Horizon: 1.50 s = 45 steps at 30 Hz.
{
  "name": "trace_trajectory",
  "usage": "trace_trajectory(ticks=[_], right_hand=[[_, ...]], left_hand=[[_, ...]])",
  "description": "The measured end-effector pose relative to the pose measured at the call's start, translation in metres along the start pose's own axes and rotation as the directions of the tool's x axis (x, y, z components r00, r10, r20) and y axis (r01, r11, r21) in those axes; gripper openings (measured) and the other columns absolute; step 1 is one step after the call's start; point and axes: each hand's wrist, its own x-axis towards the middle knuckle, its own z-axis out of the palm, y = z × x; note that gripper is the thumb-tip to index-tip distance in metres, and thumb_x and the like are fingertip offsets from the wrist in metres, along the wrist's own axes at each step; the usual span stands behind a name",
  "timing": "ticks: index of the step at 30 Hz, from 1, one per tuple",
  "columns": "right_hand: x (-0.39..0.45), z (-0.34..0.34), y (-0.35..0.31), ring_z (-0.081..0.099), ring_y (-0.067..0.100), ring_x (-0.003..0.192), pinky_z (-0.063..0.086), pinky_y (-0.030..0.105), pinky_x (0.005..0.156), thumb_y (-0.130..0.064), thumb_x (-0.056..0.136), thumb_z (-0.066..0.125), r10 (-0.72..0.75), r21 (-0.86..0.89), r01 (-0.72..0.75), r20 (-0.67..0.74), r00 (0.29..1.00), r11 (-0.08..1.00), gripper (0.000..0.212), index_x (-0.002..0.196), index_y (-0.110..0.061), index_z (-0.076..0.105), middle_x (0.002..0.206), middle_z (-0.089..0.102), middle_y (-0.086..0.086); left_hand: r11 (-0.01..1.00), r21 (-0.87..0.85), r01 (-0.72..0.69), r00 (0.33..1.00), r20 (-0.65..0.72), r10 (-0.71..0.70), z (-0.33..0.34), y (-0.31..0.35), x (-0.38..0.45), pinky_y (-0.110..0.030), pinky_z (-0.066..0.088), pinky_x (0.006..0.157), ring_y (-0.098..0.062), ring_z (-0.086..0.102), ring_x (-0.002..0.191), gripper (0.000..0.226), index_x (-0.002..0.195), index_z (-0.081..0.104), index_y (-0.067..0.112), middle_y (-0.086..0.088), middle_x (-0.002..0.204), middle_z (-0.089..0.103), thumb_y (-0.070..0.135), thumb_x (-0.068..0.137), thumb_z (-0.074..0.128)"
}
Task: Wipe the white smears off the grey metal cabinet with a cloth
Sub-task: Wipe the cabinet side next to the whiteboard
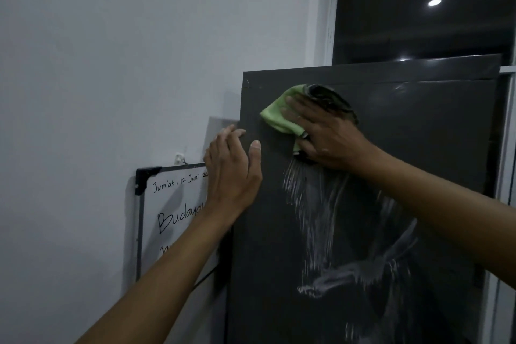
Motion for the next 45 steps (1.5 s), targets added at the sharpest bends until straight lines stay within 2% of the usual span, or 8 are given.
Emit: trace_trajectory(ticks=[4, 8, 17, 24, 32, 37, 42, 45], right_hand=[[-0.036, -0.014, 0.024, 0.021, 0.031, 0.161, 0.011, 0.044, 0.133, -0.021, 0.096, 0.058, 0.196, -0.069, -0.207, -0.149, 0.969, 0.976, 0.071, 0.162, -0.007, 0.037, 0.172, 0.027, 0.016], [-0.046, -0.008, 0.015, 0.011, 0.036, 0.163, 0.007, 0.051, 0.132, -0.027, 0.092, 0.047, 0.36, -0.098, -0.38, -0.178, 0.916, 0.92, 0.079, 0.165, -0.002, 0.026, 0.174, 0.017, 0.02], [0.008, 0.034, -0.023, -0.006, 0.022, 0.164, 0.002, 0.044, 0.132, -0.031, 0.099, 0.046, 0.254, -0.055, -0.252, 0.02, 0.967, 0.966, 0.08, 0.17, -0.022, 0.01, 0.178, -0.003, 0.004], [-0.005, 0.032, -0.026, 0.01, 0.022, 0.164, 0.014, 0.043, 0.131, -0.026, 0.102, 0.047, 0.182, -0.076, -0.183, -0.021, 0.983, 0.98, 0.07, 0.167, -0.013, 0.025, 0.176, 0.014, 0.005], [-0.107, -0.02, 0.032, 0.012, 0.028, 0.163, 0.004, 0.039, 0.131, -0.017, 0.094, 0.055, 0.375, -0.067, -0.391, -0.176, 0.91, 0.918, 0.078, 0.166, -0.007, 0.025, 0.175, 0.016, 0.012], [-0.169, -0.036, 0.055, 0.005, 0.028, 0.164, 0.006, 0.05, 0.133, -0.025, 0.096, 0.048, 0.454, -0.127, -0.489, -0.229, 0.861, 0.863, 0.079, 0.168, -0.007, 0.019, 0.177, 0.011, 0.012], [-0.17, -0.026, 0.048, 0.001, 0.03, 0.164, 0.002, 0.052, 0.132, -0.025, 0.098, 0.046, 0.46, -0.131, -0.505, -0.265, 0.847, 0.853, 0.079, 0.169, -0.012, 0.014, 0.177, 0.005, 0.012], [-0.153, -0.028, 0.053, 0.003, 0.03, 0.164, -0.004, 0.045, 0.131, -0.026, 0.097, 0.05, 0.443, -0.209, -0.507, -0.288, 0.849, 0.836, 0.081, 0.169, -0.015, 0.014, 0.177, 0.007, 0.011]], left_hand=[[1.0, -0.021, 0.002, 1.0, 0.013, -0.002, 0.003, -0.004, 0.002, -0.047, 0.028, 0.122, -0.023, 0.041, 0.143, 0.042, 0.14, 0.05, 0.011, -0.008, 0.152, 0.047, 0.039, 0.109, 0.042], [1.0, -0.02, -0.01, 1.0, 0.014, 0.01, 0.004, -0.01, 0.001, -0.047, 0.028, 0.121, -0.022, 0.041, 0.142, 0.047, 0.139, 0.051, 0.012, -0.007, 0.151, 0.048, 0.043, 0.106, 0.036], [0.999, -0.05, -0.013, 1.0, -0.019, 0.012, 0.014, -0.014, -0.004, -0.044, 0.03, 0.12, -0.023, 0.043, 0.141, 0.05, 0.139, 0.052, 0.01, -0.008, 0.15, 0.05, 0.043, 0.106, 0.036], [0.993, -0.116, -0.009, 1.0, -0.025, 0.006, 0.037, 0.001, -0.011, -0.042, 0.031, 0.119, -0.022, 0.04, 0.141, 0.05, 0.141, 0.05, 0.009, -0.009, 0.152, 0.046, 0.041, 0.105, 0.037], [0.983, -0.15, -0.104, 0.994, -0.002, 0.105, 0.065, 0.043, -0.02, -0.052, 0.028, 0.122, -0.028, 0.038, 0.148, 0.047, 0.138, 0.054, 0.004, -0.014, 0.155, 0.044, 0.035, 0.106, 0.039], [0.979, -0.17, -0.116, 0.992, 0.022, 0.122, 0.071, 0.05, -0.022, -0.053, 0.027, 0.123, -0.027, 0.036, 0.149, 0.047, 0.139, 0.053, 0.005, -0.013, 0.156, 0.043, 0.035, 0.105, 0.039], [0.985, -0.151, -0.088, 0.995, 0.04, 0.095, 0.068, 0.035, -0.034, -0.056, 0.028, 0.122, -0.028, 0.037, 0.149, 0.049, 0.14, 0.052, 0.005, -0.013, 0.156, 0.043, 0.037, 0.105, 0.038], [0.987, -0.133, -0.09, 0.993, 0.066, 0.1, 0.064, 0.023, -0.038, -0.056, 0.029, 0.121, -0.028, 0.038, 0.148, 0.049, 0.14, 0.052, 0.005, -0.013, 0.155, 0.044, 0.038, 0.105, 0.039]])
